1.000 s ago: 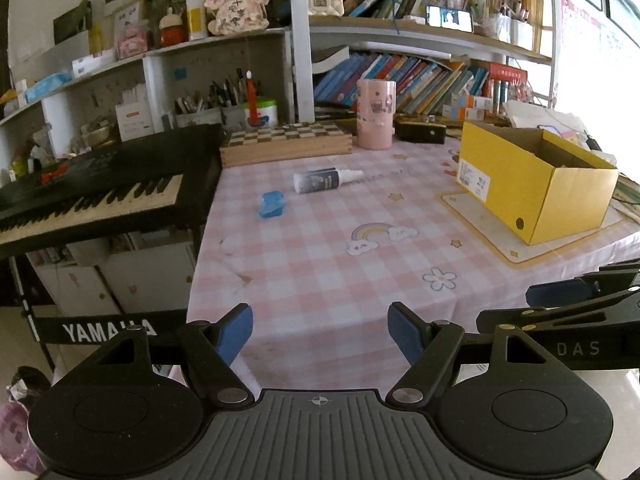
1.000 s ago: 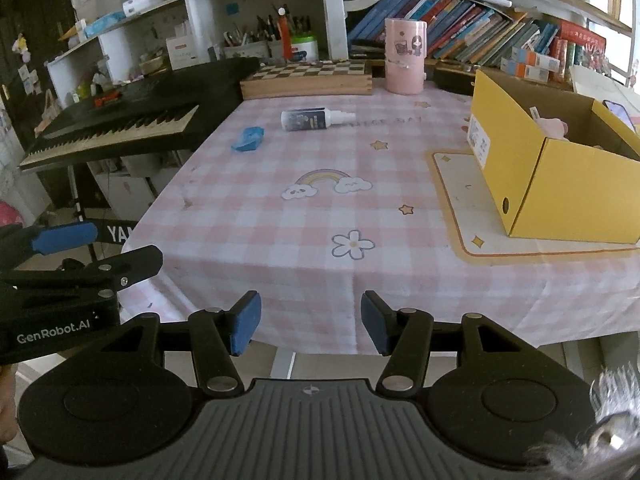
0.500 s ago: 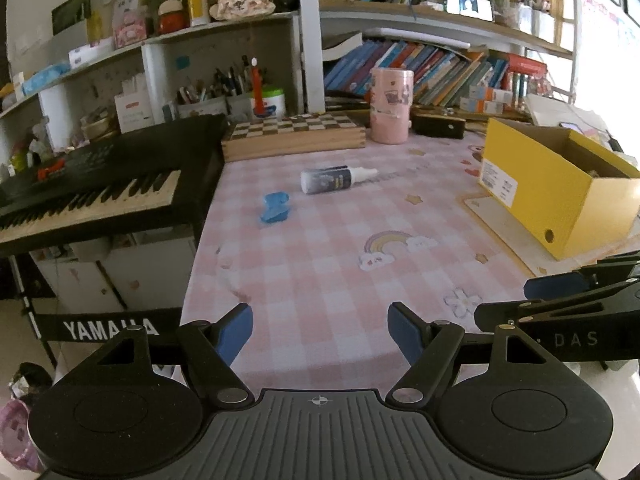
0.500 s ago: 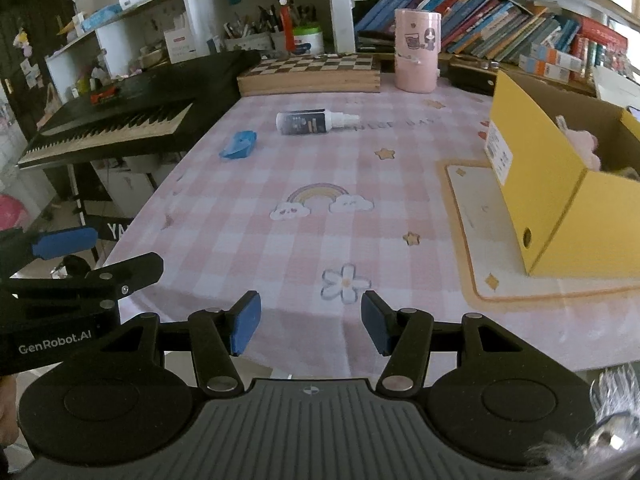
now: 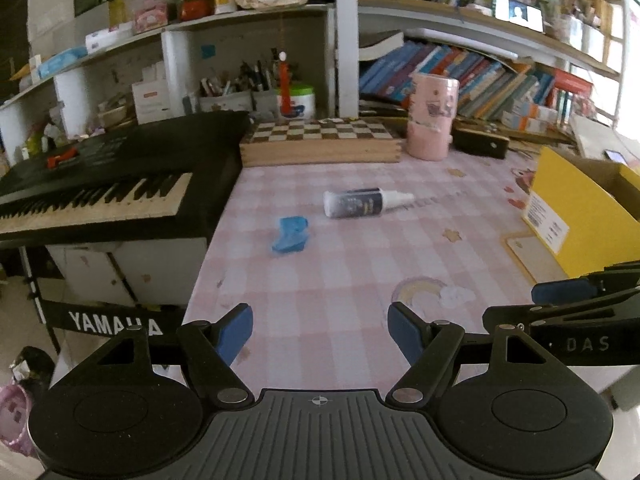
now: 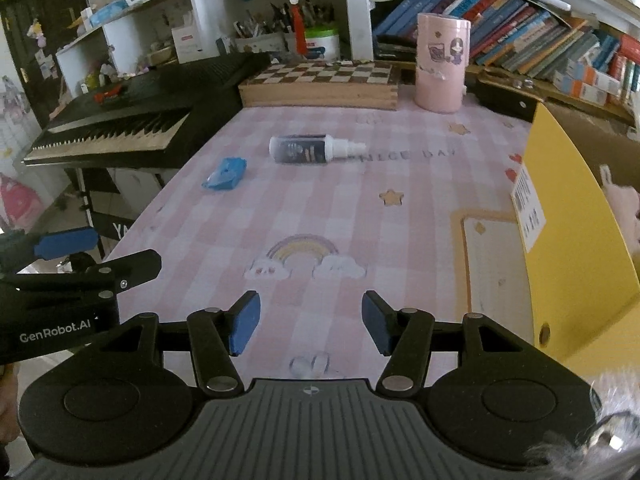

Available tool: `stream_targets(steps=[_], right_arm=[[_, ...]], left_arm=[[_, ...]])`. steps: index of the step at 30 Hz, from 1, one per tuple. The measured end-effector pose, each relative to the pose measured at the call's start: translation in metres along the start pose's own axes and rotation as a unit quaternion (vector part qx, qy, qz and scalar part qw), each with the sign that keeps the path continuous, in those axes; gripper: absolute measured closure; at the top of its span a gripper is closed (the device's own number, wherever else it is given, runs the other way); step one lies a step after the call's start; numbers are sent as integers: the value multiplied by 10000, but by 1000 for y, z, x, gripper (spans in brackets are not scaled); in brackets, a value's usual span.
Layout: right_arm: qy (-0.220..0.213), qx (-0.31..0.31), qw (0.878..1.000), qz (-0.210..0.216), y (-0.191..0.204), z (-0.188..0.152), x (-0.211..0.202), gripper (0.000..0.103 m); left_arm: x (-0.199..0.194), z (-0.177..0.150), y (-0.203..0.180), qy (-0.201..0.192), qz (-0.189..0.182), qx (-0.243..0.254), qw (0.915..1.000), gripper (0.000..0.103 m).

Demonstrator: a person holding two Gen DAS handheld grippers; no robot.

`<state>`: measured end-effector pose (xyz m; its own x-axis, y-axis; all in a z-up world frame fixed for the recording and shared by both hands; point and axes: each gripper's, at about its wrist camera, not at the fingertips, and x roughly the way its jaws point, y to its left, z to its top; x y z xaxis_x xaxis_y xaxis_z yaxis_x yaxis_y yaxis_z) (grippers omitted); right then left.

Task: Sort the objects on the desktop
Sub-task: 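Move both open grippers toward the blue object and white-capped bottle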

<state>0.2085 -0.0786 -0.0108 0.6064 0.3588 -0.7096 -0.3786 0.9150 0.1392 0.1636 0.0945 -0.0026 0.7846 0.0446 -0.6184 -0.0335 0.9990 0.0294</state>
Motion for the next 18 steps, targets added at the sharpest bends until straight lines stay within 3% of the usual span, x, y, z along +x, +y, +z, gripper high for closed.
stream_targets(steps=[11,18], right_arm=[[-77,-476,9982,358,-19,59,39,45],[-138,-1094,9924,540,-22,105,72,41]], left_arm=[[39,30,2,39,378,-258,9989,27],[68,48,5,49,584,-499,9970,27]])
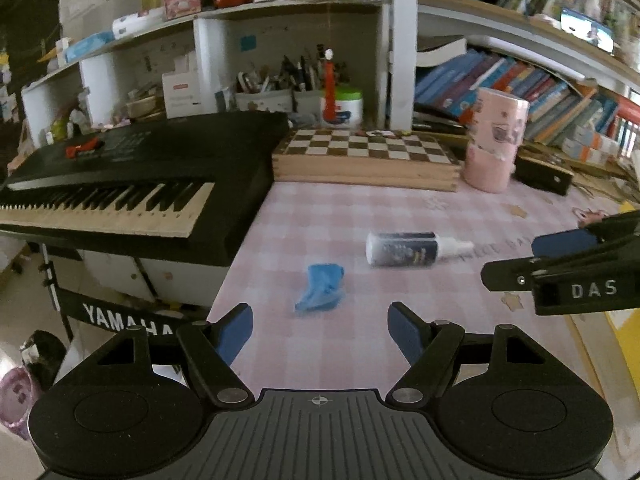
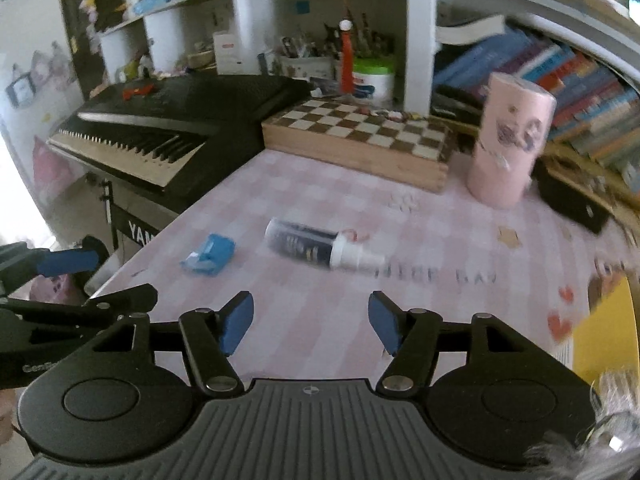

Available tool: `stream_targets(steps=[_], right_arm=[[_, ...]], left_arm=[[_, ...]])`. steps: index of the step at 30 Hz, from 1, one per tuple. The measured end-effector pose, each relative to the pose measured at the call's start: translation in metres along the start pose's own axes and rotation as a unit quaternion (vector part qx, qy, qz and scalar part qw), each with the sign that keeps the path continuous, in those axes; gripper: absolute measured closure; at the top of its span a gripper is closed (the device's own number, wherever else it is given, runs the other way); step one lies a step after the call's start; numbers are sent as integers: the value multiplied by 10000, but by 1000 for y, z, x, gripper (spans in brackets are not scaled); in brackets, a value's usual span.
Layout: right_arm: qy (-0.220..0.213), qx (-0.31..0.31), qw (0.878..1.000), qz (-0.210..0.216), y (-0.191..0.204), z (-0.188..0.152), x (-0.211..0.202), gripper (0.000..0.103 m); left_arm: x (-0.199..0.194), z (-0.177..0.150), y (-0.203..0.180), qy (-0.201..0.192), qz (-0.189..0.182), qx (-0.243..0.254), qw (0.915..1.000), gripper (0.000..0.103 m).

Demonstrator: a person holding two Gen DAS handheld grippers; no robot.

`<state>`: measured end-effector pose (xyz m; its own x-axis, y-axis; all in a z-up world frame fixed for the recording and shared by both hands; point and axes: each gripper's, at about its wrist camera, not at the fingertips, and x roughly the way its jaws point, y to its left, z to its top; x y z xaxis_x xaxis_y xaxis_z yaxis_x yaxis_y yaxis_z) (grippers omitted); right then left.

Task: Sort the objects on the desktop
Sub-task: 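Move both open grippers toward the blue object and white-capped bottle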

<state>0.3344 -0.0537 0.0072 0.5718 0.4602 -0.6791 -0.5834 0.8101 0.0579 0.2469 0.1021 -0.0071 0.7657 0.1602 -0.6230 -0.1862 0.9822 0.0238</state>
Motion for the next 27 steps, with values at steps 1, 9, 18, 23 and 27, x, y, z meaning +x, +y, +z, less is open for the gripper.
stream_targets(steps=[1,9,18,23,27], right_arm=[[24,-89,10000,17,-1,4,6,41],[113,-835,9963,168,-11,28,55,41],[366,-1651,9850,337,-15,41,106,40],[488,-1832,9805,518,-16,45,125,39],[558,-1765,9809,592,-18,46,136,43]], left_arm=[[3,2,0,-5,20,-30,10000,27],[38,12,0,134,209,-170,9995,27],[75,19,4,321,392,-195,9985,27],[91,21,1,428,399,-136,9982,27],[100,21,-5,473,364,-43,9982,28]])
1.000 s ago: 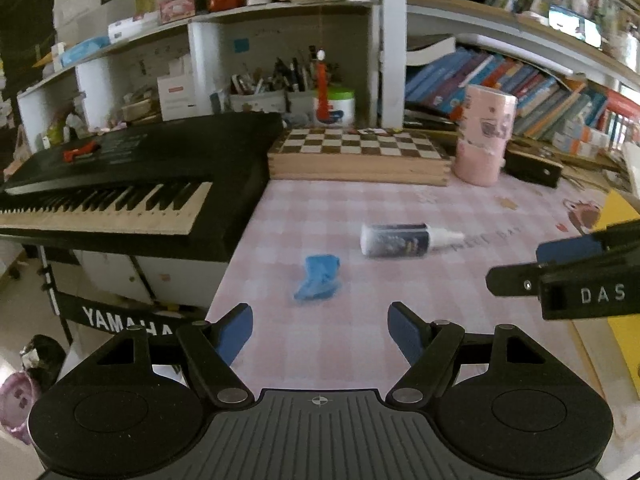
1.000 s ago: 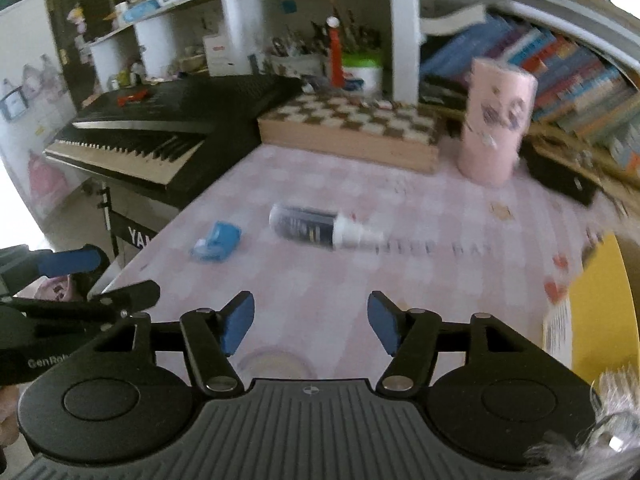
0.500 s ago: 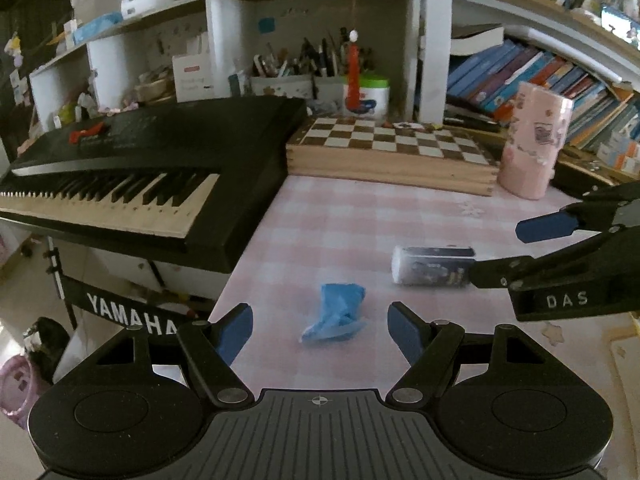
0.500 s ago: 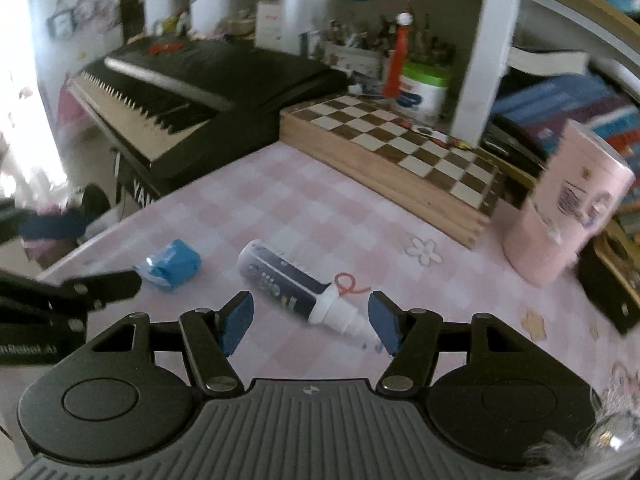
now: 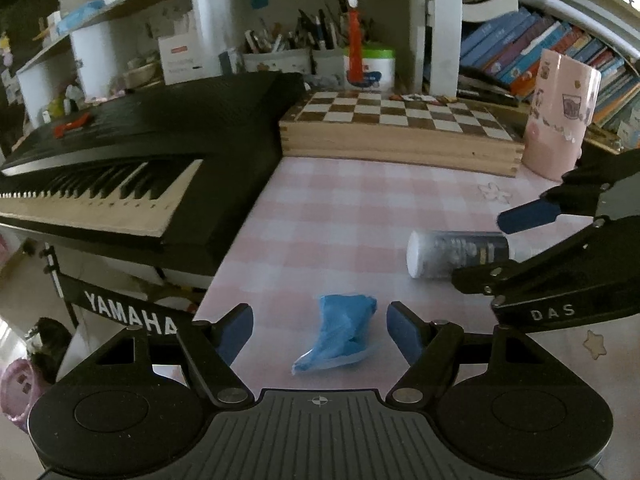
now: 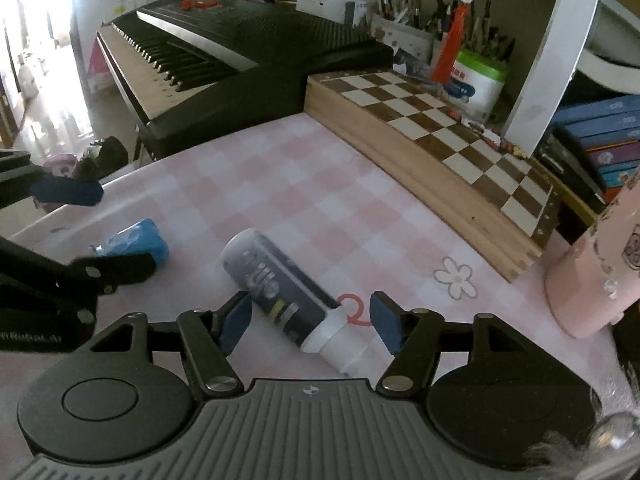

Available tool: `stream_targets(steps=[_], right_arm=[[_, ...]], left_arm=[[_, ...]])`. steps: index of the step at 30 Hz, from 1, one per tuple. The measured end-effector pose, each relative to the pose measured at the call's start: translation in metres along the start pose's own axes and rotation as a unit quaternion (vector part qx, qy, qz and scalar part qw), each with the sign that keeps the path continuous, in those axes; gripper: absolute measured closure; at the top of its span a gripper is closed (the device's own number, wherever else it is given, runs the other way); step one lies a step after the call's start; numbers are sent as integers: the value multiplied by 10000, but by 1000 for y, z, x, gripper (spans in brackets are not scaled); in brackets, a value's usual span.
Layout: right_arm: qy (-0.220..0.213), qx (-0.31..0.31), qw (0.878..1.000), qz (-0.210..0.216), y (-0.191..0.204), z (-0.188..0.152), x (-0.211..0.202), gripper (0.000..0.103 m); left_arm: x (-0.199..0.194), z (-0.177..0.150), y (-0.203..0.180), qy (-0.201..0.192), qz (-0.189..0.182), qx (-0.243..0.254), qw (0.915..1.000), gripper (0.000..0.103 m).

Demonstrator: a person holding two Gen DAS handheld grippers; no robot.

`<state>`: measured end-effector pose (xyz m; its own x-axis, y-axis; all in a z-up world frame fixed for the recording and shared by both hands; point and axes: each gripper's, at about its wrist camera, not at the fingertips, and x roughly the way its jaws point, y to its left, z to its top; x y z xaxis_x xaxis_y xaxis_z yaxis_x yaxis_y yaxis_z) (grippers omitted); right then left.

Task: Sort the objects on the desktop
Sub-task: 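Move both open grippers toward the blue object and white-capped bottle, then grasp the blue object with the left gripper while the right gripper grasps the white-capped bottle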

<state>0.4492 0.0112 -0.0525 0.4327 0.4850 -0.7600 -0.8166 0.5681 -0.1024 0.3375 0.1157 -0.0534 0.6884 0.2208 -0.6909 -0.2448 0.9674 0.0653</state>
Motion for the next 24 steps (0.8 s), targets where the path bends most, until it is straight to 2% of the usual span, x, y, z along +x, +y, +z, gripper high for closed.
stream_targets(steps=[2,5,10,16,19,24], right_arm=[[19,0,10000,41,-1,0,2,47],[22,-53,9999,98,-1,0,6,49],[-7,-37,9998,182,-5,0,11,49],[-76,-19,9996,287,-8,2,14,48],[-105,-52,9993,346,-10,4,16,48],[-141,-120,9986,490,-12,9,22,48]], left_arm=[[3,1,-2,23,-8,25,10000,28],[6,1,-4,34,-31,39,10000,29],[12,0,-4,170,-145,19,9997,37],[16,1,-6,235,-253,-11,9994,55],[15,2,-10,216,-326,56,9992,73],[9,-1,-11,215,-457,106,9987,74]])
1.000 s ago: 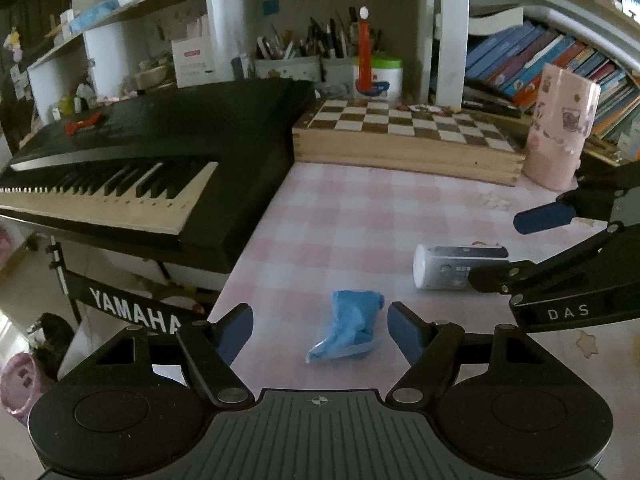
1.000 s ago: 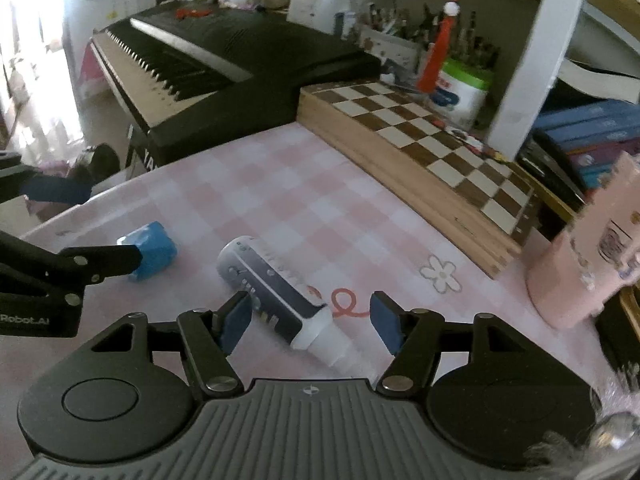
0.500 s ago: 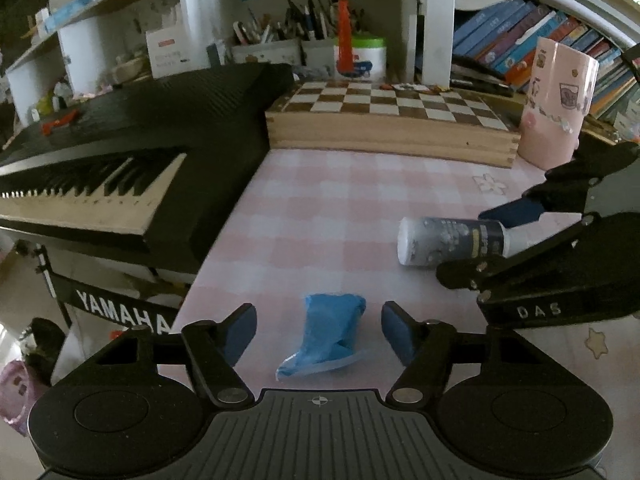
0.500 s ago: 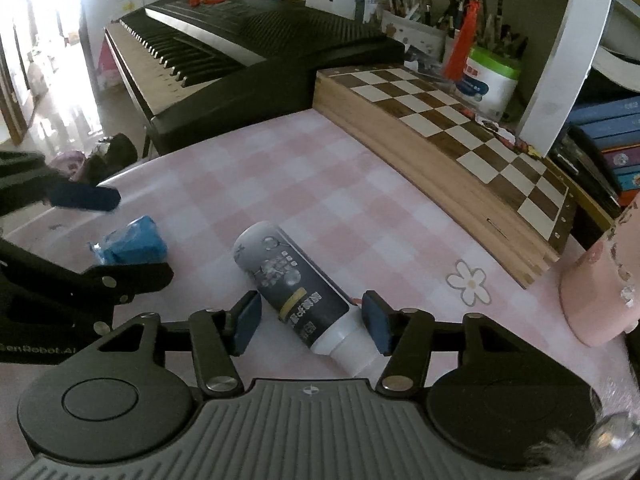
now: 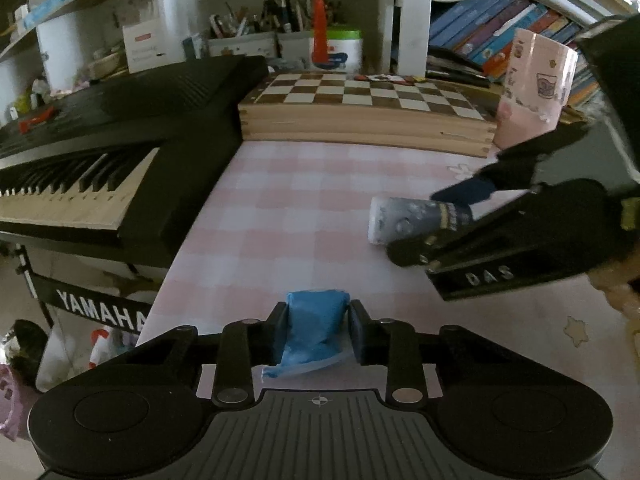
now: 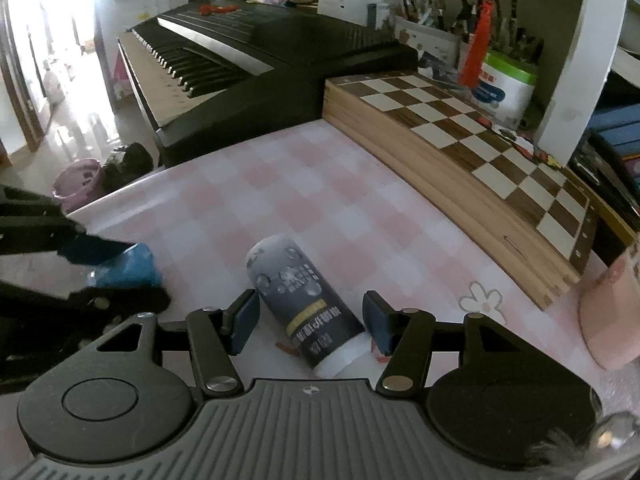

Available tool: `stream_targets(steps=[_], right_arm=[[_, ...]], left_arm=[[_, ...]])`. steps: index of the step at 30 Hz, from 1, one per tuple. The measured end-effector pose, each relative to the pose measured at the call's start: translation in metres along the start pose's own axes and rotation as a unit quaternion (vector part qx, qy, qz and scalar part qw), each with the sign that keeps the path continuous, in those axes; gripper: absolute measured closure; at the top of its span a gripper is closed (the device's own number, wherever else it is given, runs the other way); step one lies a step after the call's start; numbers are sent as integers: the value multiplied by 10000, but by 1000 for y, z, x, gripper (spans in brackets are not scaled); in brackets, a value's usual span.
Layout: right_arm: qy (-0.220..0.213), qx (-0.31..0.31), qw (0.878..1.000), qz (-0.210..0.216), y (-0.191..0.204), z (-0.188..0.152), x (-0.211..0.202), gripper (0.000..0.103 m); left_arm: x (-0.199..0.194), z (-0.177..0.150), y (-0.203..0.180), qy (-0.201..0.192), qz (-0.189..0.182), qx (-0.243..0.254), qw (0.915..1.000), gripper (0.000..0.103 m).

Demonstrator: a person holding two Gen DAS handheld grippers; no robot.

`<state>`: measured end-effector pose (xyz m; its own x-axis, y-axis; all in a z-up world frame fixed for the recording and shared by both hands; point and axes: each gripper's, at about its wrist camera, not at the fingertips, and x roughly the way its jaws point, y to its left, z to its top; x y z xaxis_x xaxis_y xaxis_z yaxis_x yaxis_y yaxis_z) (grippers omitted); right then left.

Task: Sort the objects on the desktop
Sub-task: 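Grasp the blue object with the left gripper while the right gripper grasps the white-capped bottle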

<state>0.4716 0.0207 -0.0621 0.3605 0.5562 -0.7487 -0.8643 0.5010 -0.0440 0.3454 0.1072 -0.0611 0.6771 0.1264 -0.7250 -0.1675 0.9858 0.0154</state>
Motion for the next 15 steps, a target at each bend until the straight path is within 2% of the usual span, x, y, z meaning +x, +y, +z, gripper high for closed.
stream_targets(steps=[6,10,15], right_arm=[[79,67,9999,122,-4,4,3,48],[210,268,9992,221,-7,3,-2,72],[270,303,9991,80,2,-2,-8,73]], left_arm=[[-14,-2,6,-48,-84,-237,9997,74],[-25,-1,12,-126,-97,-413,9990,74],[-35,-1,18,-207,-92,-538,9983,74]])
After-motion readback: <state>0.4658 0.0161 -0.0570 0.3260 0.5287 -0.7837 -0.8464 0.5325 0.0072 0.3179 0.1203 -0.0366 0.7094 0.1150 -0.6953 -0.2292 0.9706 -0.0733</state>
